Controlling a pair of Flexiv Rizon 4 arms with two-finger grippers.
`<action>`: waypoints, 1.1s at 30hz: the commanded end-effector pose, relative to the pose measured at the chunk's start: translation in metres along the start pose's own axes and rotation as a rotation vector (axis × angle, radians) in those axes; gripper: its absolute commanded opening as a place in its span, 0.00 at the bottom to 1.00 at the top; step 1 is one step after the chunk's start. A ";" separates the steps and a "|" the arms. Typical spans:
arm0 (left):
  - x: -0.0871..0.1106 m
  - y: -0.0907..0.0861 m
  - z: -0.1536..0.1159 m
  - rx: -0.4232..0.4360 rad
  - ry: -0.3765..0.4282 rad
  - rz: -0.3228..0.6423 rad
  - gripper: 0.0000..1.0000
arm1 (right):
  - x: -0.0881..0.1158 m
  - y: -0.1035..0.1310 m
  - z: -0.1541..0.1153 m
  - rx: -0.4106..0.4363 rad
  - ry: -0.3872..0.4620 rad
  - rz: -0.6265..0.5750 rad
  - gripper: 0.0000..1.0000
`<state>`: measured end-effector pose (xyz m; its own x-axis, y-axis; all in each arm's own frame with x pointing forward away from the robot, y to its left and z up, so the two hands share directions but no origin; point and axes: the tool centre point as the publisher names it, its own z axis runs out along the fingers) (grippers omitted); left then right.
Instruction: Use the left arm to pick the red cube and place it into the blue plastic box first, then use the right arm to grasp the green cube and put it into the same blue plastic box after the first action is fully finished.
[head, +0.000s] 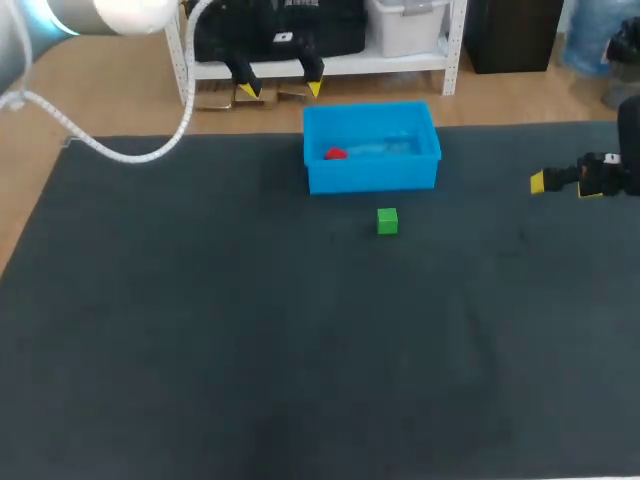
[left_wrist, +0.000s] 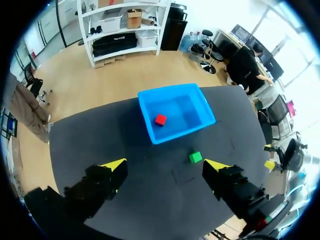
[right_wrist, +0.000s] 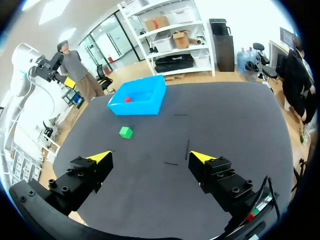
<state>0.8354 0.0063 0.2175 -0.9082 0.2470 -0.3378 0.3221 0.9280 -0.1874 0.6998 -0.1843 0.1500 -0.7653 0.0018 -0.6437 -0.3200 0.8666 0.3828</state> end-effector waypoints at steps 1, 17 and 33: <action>0.023 0.004 -0.007 0.030 -0.208 0.019 1.00 | 0.000 0.000 0.000 -0.001 0.001 -0.001 1.00; 0.056 0.016 -0.016 0.111 -0.237 0.092 1.00 | 0.000 0.000 0.000 -0.001 0.001 -0.001 1.00; 0.073 0.036 -0.020 0.167 -0.220 0.183 1.00 | 0.000 0.000 0.000 -0.001 0.001 -0.001 1.00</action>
<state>0.7801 0.0556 0.2066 -0.7906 0.3568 -0.4976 0.5201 0.8202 -0.2383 0.6998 -0.1843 0.1500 -0.7653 0.0018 -0.6437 -0.3200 0.8666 0.3828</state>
